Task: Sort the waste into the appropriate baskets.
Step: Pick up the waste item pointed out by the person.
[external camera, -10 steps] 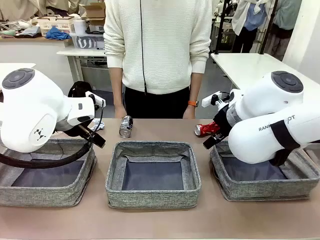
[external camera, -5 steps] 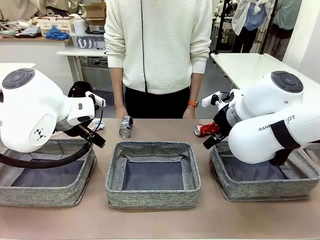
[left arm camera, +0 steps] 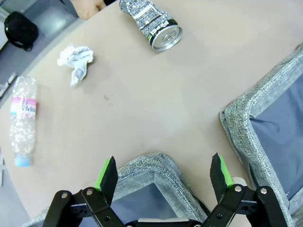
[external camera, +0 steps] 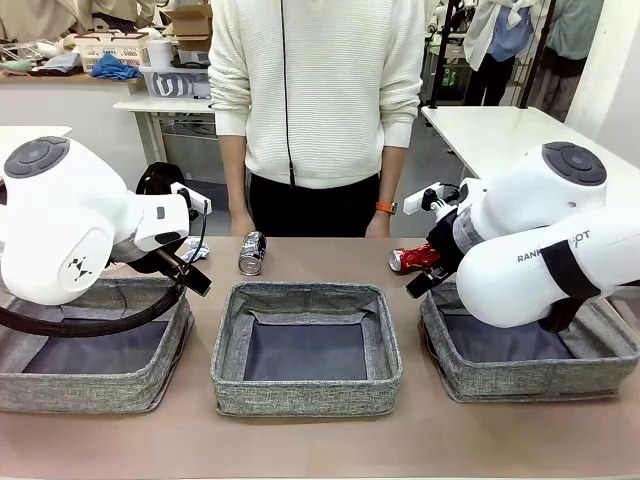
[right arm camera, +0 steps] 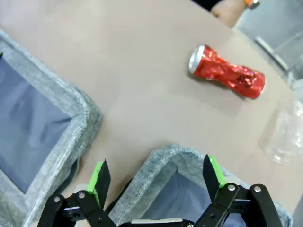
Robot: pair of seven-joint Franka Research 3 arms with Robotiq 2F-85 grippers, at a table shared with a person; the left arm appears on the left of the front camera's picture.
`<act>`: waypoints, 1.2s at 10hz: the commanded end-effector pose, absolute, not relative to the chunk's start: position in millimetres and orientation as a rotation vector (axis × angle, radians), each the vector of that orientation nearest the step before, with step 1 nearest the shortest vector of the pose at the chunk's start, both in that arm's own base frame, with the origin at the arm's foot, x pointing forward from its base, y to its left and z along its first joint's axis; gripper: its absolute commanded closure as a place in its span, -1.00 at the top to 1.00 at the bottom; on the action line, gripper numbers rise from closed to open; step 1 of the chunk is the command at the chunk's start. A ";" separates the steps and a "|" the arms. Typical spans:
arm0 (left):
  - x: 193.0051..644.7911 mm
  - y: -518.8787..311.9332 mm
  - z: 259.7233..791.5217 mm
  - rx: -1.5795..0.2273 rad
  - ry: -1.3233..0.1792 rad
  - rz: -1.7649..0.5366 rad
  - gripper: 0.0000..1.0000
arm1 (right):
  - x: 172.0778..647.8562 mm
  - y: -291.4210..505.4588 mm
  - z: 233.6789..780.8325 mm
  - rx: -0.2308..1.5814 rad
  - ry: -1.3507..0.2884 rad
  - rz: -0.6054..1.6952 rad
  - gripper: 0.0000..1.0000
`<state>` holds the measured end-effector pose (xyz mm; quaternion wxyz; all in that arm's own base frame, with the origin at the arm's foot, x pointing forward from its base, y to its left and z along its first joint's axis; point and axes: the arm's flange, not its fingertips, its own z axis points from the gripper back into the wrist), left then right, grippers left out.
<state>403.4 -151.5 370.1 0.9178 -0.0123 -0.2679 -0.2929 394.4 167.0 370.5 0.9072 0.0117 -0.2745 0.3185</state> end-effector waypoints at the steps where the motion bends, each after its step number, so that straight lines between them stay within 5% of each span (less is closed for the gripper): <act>1: 403.4 -151.5 370.1 -0.025 -0.551 -0.602 1.00 | 394.4 167.0 370.5 0.024 -0.567 0.658 1.00; 3: 363.1 -124.0 446.4 -0.006 -0.626 -0.600 1.00 | 381.3 146.3 430.7 0.075 -0.612 0.667 1.00; 4: 312.4 -104.1 502.8 -0.078 -0.695 -0.610 1.00 | 347.1 120.6 479.4 0.013 -0.559 0.651 1.00; 6: 224.5 -83.1 534.7 -0.069 -0.754 -0.653 1.00 | 275.6 73.6 526.3 0.087 -0.573 0.678 1.00; 7: 217.0 -83.0 516.6 -0.198 -0.686 -0.702 1.00 | 259.2 59.1 523.8 0.088 -0.584 0.589 1.00; 8: 323.9 -119.8 562.5 -0.052 -0.750 -0.609 1.00 | 266.4 54.4 507.0 -0.037 -0.628 0.447 1.00; 9: 323.9 -119.8 562.5 -0.052 -0.750 -0.609 1.00 | 307.7 87.8 544.1 0.080 -0.583 0.627 1.00; 10: 274.4 -107.9 596.7 -0.107 -0.751 -0.649 1.00 | 289.3 66.8 563.2 0.061 -0.605 0.565 1.00; 12: 289.2 -109.7 577.6 -0.496 -0.501 -0.785 1.00 | 286.0 58.4 552.5 0.109 -0.580 0.617 1.00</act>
